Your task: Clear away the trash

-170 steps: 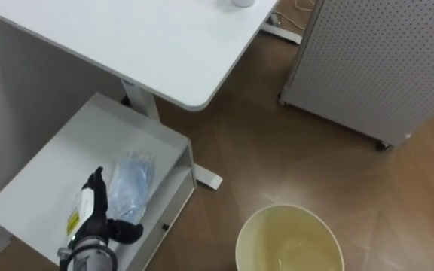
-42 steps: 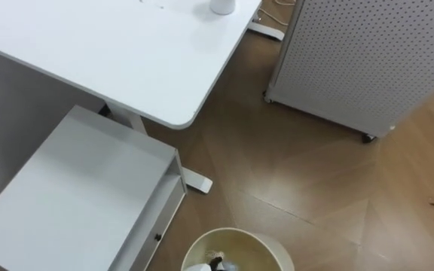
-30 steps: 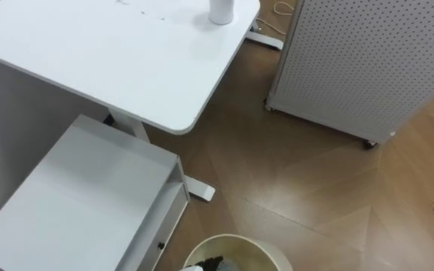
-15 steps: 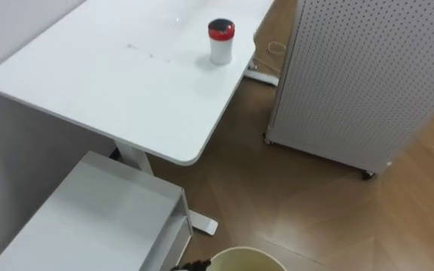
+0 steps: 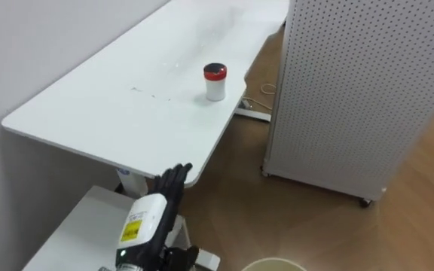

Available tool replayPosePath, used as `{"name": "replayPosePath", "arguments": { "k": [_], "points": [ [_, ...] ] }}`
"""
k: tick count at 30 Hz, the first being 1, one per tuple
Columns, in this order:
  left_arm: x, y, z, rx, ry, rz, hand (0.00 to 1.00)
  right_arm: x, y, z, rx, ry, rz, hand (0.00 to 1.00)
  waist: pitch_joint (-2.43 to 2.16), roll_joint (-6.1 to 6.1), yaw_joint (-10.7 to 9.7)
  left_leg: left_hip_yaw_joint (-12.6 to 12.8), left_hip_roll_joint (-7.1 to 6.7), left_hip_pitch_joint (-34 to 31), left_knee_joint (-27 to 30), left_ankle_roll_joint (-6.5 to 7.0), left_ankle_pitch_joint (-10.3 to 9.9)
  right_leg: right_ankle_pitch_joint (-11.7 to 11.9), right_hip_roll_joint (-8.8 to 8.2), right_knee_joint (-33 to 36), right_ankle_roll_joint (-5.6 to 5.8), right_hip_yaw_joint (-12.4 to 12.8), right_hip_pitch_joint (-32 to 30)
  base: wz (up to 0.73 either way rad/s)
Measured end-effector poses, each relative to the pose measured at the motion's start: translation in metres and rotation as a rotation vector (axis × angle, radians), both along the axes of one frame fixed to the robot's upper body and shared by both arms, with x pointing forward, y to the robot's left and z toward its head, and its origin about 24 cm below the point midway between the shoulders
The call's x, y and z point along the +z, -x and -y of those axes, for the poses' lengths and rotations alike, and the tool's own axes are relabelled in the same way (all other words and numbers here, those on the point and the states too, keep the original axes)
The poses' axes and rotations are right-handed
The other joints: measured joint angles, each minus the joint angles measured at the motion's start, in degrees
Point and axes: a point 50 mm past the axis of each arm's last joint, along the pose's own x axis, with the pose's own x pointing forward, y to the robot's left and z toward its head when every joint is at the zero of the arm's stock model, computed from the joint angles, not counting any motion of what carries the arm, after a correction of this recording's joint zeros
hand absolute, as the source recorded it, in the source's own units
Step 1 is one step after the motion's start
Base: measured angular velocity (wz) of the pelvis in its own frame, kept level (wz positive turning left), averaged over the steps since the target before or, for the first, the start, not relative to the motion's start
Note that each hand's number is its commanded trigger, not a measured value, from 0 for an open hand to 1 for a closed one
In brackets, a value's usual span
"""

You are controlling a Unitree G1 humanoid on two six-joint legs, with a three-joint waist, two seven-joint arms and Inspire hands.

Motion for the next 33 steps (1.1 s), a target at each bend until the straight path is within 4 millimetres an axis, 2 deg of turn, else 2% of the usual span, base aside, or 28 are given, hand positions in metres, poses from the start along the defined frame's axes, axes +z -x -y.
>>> {"name": "replayPosePath", "arguments": {
  "k": [2, 3, 6, 11, 14, 16, 17, 18, 20, 21, 22, 23, 24, 25, 26, 28, 29, 30, 31, 32, 33],
  "points": [
    [0.013, -0.004, -0.005, 0.022, 0.041, 0.066, 0.0, -0.001, 0.006, 0.001, -0.005, 0.001, -0.013, 1.0, -0.03, -0.42, 0.99, 1.31, 0.23, 0.89, -0.38, -0.1, -0.06, 0.15, 0.16, 0.15, -0.23, 0.03, 0.21, -0.3],
    [0.02, -0.006, -0.009, 0.047, 0.056, 0.112, 0.0, -0.002, 0.009, 0.001, -0.004, 0.002, -0.019, 1.0, -0.18, -0.68, 1.35, 2.12, 0.39, 1.03, -0.57, -0.15, -0.07, 0.27, 0.26, 0.22, -0.41, -0.02, 0.15, -0.28],
    [0.034, -0.008, -0.017, 0.097, 0.085, 0.206, 0.0, -0.002, 0.011, 0.001, -0.003, 0.004, -0.025, 1.0, -0.4, -1.19, 1.43, 2.64, 0.54, 1.9, -0.93, -0.31, 0.0, 0.43, 0.48, 0.35, -0.54, -0.19, 0.4, -0.14],
    [0.039, -0.008, -0.019, 0.121, 0.133, 0.235, 0.0, -0.002, 0.009, 0.002, -0.003, 0.002, -0.016, 1.0, -0.39, -1.31, 1.66, 2.96, 0.74, 3.15, -1.22, -0.64, -0.14, 0.44, 0.98, -0.02, -0.55, -0.27, 1.21, -0.08],
    [0.04, -0.009, -0.023, 0.155, 0.187, 0.236, 0.0, -0.002, 0.009, 0.001, 0.007, -0.007, -0.016, 1.0, -0.32, -1.36, 2.71, 4.11, 1.33, 3.93, -1.34, -1.1, -0.47, 0.56, 1.55, -0.16, -0.76, -0.33, 1.42, -0.19],
    [0.039, -0.008, -0.027, 0.19, 0.264, 0.219, 0.0, -0.002, 0.009, 0.0, 0.009, -0.014, -0.015, 1.0, -0.3, -1.32, 2.74, 4.16, 2.1, 4.23, -0.96, -1.51, -0.89, 0.62, 1.68, -0.71, -1.19, -2.81, 2.12, -0.04],
    [0.038, -0.007, -0.028, 0.201, 0.285, 0.212, 0.0, -0.002, 0.009, 0.001, 0.009, -0.013, -0.016, 1.0, -0.26, -1.26, 2.68, 4.16, 2.3, 4.41, -0.85, -1.61, -1.01, 0.54, 1.72, -0.72, -1.34, -3.29, 2.38, 0.04],
    [0.037, -0.006, -0.03, 0.224, 0.331, 0.197, 0.0, -0.002, 0.01, 0.001, 0.008, -0.014, -0.018, 1.0, -0.16, -1.18, 2.44, 4.16, 2.81, 4.88, -0.43, -1.99, -1.37, 0.24, 1.92, -0.67, -1.73, -4.31, 3.1, 0.0],
    [0.035, -0.006, -0.035, 0.26, 0.403, 0.181, 0.0, -0.002, 0.01, 0.001, 0.008, -0.012, -0.018, 1.0, 0.03, -1.12, 3.32, 5.0, 3.77, 4.94, 1.68, -2.62, -2.32, -0.88, 1.94, 0.79, -2.69, -6.74, 2.88, -0.2],
    [0.032, -0.006, -0.04, 0.296, 0.451, 0.161, 0.0, -0.002, 0.008, 0.0, 0.016, -0.011, -0.018, 1.0, 0.28, -1.47, 4.12, 5.21, 4.44, 4.39, 5.13, -3.21, -3.03, -2.42, 1.52, 2.58, -3.3, -7.9, 2.71, -0.39],
    [0.023, -0.004, -0.044, 0.338, 0.485, 0.118, 0.0, -0.002, 0.009, -0.001, 0.026, -0.013, -0.024, 1.0, 0.51, -1.83, 4.43, 4.72, 5.47, 2.67, 11.91, -3.41, -3.17, -4.0, 1.2, 3.71, -3.67, -7.57, 2.85, -0.4],
    [0.017, -0.003, -0.046, 0.359, 0.504, 0.092, 0.0, -0.002, 0.009, -0.001, 0.031, -0.011, -0.028, 1.0, 0.49, -1.8, 4.54, 4.11, 5.95, 1.55, 15.8, -3.39, -3.13, -4.89, 1.34, 4.23, -4.17, -7.08, 3.07, -0.41],
    [0.009, 0.002, -0.048, 0.39, 0.542, 0.048, 0.0, -0.002, 0.009, 0.001, 0.044, -0.001, -0.031, 1.0, 0.56, -1.11, 4.88, 2.01, 7.6, -1.03, 23.28, -3.29, -2.68, -5.89, 2.26, 5.25, -4.73, -5.78, 3.35, -0.48],
    [0.004, 0.007, -0.049, 0.404, 0.56, 0.019, 0.0, -0.001, 0.008, 0.002, 0.059, 0.005, -0.033, 1.0, 0.53, -0.67, 5.04, -1.45, 8.28, -3.8, 29.34, -3.12, -1.22, -6.71, 2.85, 6.23, -5.23, -4.17, 3.92, -0.48],
    [0.002, 0.009, -0.05, 0.411, 0.568, 0.009, 0.0, -0.001, 0.007, 0.002, 0.064, 0.006, -0.032, 1.0, 0.85, -1.29, 5.02, -3.03, 8.27, -5.18, 31.41, -3.06, -0.31, -7.14, 3.09, 6.59, -5.38, -3.38, 4.05, -0.31],
    [0.0, 0.009, -0.045, 0.405, 0.591, 0.0, 0.0, 0.0, 0.005, 0.003, 0.056, 0.016, -0.023, 1.0, 0.87, -1.45, 5.09, -7.26, 5.31, -11.2, 31.38, -1.27, -1.49, -8.25, 3.26, 7.09, -5.61, -1.17, 4.09, -0.14],
    [0.001, 0.008, -0.043, 0.405, 0.6, 0.0, 0.0, 0.0, 0.005, 0.003, 0.053, 0.021, -0.023, 1.0, 0.85, -1.64, 5.46, -7.67, 4.31, -12.76, 30.13, -1.27, -1.49, -8.4, 3.27, 7.07, -5.47, -0.4, 4.02, -0.43],
    [0.0, 0.008, -0.04, 0.406, 0.615, -0.001, 0.0, 0.001, 0.004, 0.004, 0.049, 0.026, -0.019, 1.0, 0.8, -1.89, 6.73, -8.57, 2.79, -15.69, 26.06, -1.71, -1.21, -8.49, 3.27, 6.99, -5.39, 1.35, 3.92, -0.69],
    [-0.001, 0.008, -0.04, 0.411, 0.635, -0.007, 0.0, 0.001, 0.002, 0.004, 0.049, 0.031, -0.017, 1.0, 0.83, -1.99, 7.74, -9.1, 1.67, -18.2, 20.03, -2.64, 0.06, -8.73, 3.26, 7.0, -5.45, 2.29, 4.11, -0.71],
    [-0.001, 0.009, -0.041, 0.415, 0.64, -0.01, 0.0, 0.001, 0.002, 0.004, 0.049, 0.032, -0.017, 1.0, 0.83, -1.99, 8.01, -10.09, 1.17, -19.34, 16.64, -2.99, 1.33, -8.96, 3.25, 7.0, -5.44, 2.36, 4.44, -0.54],
    [-0.004, 0.01, -0.042, 0.424, 0.644, -0.017, 0.0, 0.001, 0.004, 0.004, 0.047, 0.031, -0.023, 1.0, 0.74, -2.01, 8.64, -12.07, 0.33, -20.41, 10.2, -2.85, 4.56, -9.94, 3.37, 7.27, -4.88, 2.84, 4.74, -0.6]
  ]
}}
